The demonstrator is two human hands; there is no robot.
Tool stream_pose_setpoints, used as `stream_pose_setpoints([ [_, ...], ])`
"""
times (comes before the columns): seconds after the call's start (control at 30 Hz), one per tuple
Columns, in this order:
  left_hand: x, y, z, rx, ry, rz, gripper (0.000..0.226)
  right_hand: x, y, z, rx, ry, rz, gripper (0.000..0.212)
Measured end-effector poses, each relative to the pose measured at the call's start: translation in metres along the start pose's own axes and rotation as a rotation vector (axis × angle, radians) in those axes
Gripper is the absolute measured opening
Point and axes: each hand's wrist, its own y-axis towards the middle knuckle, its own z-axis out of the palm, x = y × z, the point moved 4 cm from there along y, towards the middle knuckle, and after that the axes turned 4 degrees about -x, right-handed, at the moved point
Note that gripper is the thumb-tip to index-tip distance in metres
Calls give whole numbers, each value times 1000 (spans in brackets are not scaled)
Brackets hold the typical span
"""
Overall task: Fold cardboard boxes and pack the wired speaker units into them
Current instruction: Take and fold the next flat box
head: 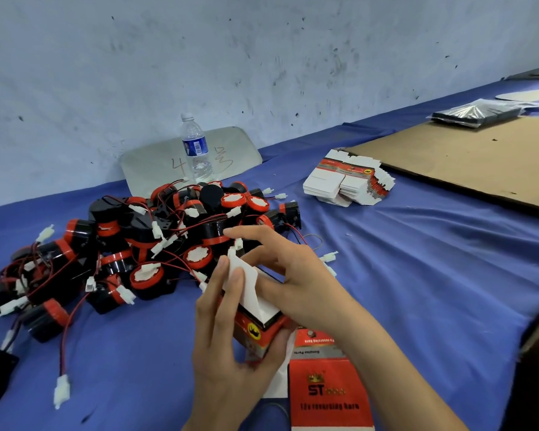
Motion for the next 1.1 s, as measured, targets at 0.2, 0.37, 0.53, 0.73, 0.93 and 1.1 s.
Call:
stream_pose_setpoints([
  [0.2, -9, 0, -2, 16, -11, 101, 65, -7, 4, -4, 2, 211, 77, 23],
  [0.37, -12, 2, -3, 16, 22, 123, 53, -11, 5, -7, 44, 436, 137, 27],
  [0.53, -14, 5, 0, 26, 31, 148, 34, -11, 4, -6, 89, 564, 108, 28],
  [0.73, -9, 6, -7, -11, 40, 126, 32, -16, 1, -3, 261, 533, 120, 43],
  [0.93, -9, 8, -10, -53, 14, 118, 29, -22, -7, -4, 482, 400, 120, 86],
  [1.1, -12, 10, -12, -62, -34, 108, 35, -20, -9, -5, 566, 326, 79, 99],
])
